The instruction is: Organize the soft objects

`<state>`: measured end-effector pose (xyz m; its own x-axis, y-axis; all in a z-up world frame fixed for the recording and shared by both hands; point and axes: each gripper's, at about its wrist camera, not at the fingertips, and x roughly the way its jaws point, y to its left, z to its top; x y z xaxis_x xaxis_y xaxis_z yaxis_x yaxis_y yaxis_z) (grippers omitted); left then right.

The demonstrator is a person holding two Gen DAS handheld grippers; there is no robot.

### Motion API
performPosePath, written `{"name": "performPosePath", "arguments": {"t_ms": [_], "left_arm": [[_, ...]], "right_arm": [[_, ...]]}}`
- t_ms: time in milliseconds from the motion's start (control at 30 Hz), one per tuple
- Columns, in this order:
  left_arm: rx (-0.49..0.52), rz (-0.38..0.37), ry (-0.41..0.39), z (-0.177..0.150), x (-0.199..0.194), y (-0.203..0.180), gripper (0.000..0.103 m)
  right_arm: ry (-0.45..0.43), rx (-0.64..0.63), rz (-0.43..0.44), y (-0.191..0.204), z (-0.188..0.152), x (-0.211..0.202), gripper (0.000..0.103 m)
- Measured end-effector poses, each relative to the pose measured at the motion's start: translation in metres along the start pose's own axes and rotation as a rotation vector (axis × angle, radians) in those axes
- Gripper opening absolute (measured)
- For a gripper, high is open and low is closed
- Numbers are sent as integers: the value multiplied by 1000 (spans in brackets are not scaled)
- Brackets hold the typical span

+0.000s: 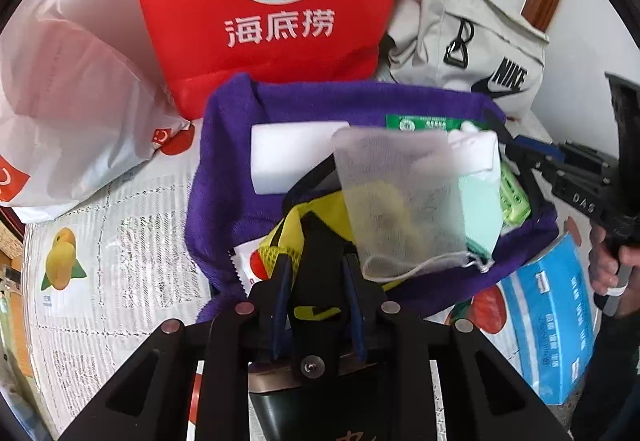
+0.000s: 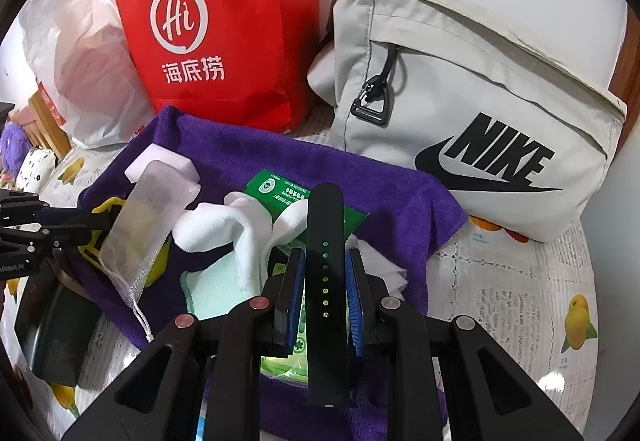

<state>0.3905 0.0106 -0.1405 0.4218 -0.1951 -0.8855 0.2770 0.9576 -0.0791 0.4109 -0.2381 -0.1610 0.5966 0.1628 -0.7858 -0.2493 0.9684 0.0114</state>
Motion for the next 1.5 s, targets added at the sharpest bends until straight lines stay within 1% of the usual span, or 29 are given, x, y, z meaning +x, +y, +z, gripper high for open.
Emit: {"name": "performPosePath", "arguments": {"t_ms": [167,300,333,400,433,467,633,667,700,733,767,800,867,900,967,1067,1133,1167,1233,1267,1333,1400,1500], "left_arm": [[-17,-35,-38,2,-7,7,24],[-38,-52,-70,13,-4,12,24],[-46,-60,-77,15,-3,14,24],[-55,-70,-85,23,1,16,24],[-58,-68,-88,26,3,16,24],[-55,-62,-88,29,7,15,24],[-62,-24,-60,36,25,13,27],[-63,-14,-46,36,29,13,31],[-64,-10,-40,35,30,13,41],[-66,-3,-39,35,30,13,48],[-70,11,-45,34,29,14,58],[-75,20,-52,33,27,15,60],[-89,12,-57,30,22,17,60],[-96,11,-56,29,20,19,61],[-108,21,-58,26,14,21,61],[-118,29,-68,20,1,22,61],[-121,39,-73,14,-9,20,65],[-122,52,-76,11,-14,19,67],[-131,68,-84,4,-25,17,69],[-138,67,-84,0,-29,17,72],[-147,69,-87,-7,-40,15,73],[-150,79,-99,-16,-52,10,80],[-134,81,-119,-28,-71,-1,85]], "right_arm": [[8,7,-3,-2,2,5,20],[33,-2,-3,-1,1,13,21],[38,-3,1,-1,1,14,24],[43,-2,11,-1,1,15,36],[38,-1,11,0,0,14,45],[31,-3,12,0,0,12,50],[13,-8,20,0,1,3,52],[11,-6,18,-1,1,1,52],[13,-7,18,-1,1,-1,52],[13,-6,15,-1,0,-2,52],[12,-5,13,-2,-1,-5,52],[12,-4,12,-2,-1,-6,52],[10,0,10,-2,-3,-12,53],[11,2,7,-2,-4,-14,54],[11,13,0,-2,-6,-19,61],[9,39,-2,-2,-12,-30,63],[11,50,-6,-1,-15,-35,66],[12,59,-14,0,-17,-40,69],[18,71,-20,2,-22,-46,73],[22,80,-23,3,-25,-52,73],[22,88,-29,4,-30,-61,74],[21,90,-47,8,-36,-74,78],[-1,79,-75,16,-44,-94,80]]}}
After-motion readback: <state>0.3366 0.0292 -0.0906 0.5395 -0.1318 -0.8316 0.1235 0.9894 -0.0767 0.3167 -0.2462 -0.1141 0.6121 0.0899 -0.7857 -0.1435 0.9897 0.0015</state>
